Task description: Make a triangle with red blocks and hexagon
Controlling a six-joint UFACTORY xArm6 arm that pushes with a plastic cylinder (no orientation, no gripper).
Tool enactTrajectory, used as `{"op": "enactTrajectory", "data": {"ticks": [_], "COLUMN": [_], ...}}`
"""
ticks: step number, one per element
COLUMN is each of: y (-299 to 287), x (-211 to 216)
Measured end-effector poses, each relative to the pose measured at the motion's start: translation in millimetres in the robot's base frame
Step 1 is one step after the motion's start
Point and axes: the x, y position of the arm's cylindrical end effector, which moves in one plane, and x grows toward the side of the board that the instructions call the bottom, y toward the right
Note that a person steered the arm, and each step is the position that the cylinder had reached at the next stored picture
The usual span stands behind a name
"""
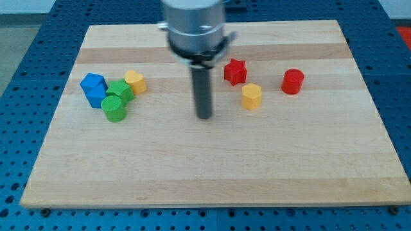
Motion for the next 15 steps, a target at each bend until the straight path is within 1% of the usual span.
{"op": "enactTrajectory", "data": {"ticks": [1,2,3,5,7,8,10,13,14,15], "y": [47.6,50.9,85.9,106.7,154.3,176.9,168.2,75.8,53.7,30.7], "x": [-10.3,-10.6,-10.5,-1.0,-1.0,-36.2,-39.1,-39.2,-42.5,-82.9]}}
